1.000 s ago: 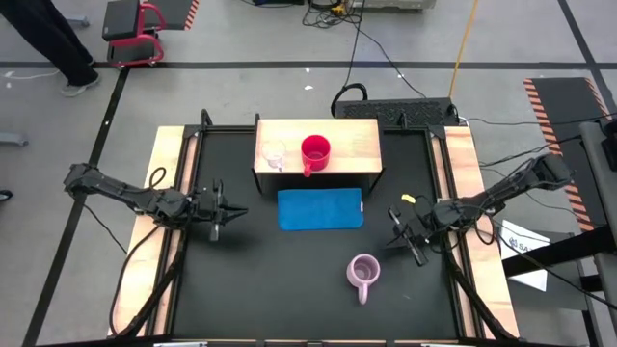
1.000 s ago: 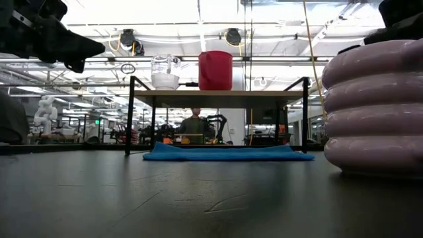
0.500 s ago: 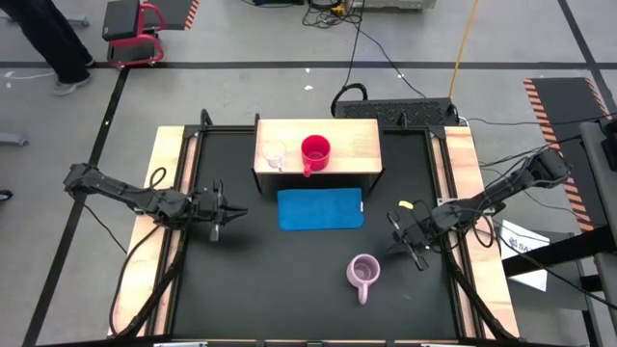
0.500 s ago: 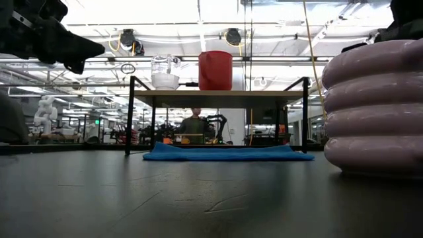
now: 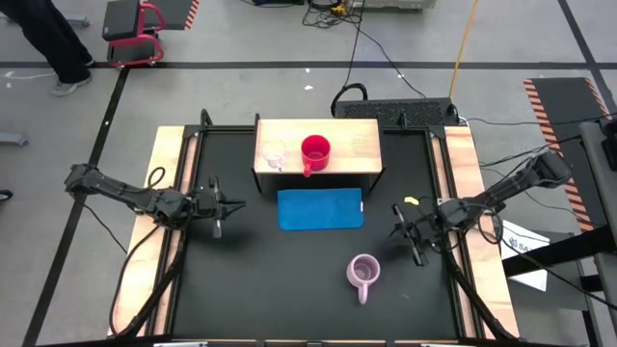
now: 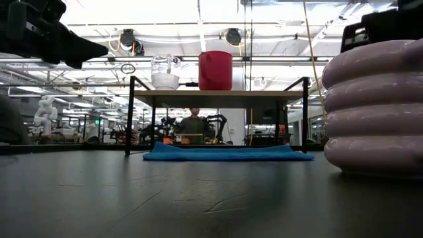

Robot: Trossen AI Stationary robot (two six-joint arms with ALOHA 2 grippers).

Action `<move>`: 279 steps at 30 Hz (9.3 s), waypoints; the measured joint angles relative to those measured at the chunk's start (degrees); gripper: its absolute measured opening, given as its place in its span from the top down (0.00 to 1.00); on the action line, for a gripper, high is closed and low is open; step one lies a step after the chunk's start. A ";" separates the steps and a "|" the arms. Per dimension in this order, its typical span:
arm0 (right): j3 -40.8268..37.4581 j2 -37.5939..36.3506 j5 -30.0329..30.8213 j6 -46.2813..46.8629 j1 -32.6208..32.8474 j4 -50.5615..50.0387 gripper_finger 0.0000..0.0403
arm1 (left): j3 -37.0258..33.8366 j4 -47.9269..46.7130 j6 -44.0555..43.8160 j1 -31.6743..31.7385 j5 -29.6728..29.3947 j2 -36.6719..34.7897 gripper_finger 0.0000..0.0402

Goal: Stack small to large cups/mugs on shelf
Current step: Put the purple mug on the shelf

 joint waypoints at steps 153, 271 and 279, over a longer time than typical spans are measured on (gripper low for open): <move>62.95 37.10 -4.96 6.49 8.23 -88.45 0.93 | -0.02 -23.53 -7.97 0.00 -3.39 -19.43 0.92; 56.71 41.93 -8.00 15.55 -2.24 -80.20 0.72 | -0.04 -24.82 -8.01 0.00 -2.91 -19.43 0.92; 58.60 41.91 -7.91 15.53 -2.65 -82.15 0.72 | -0.04 -24.83 -8.22 0.02 -2.89 -19.44 0.92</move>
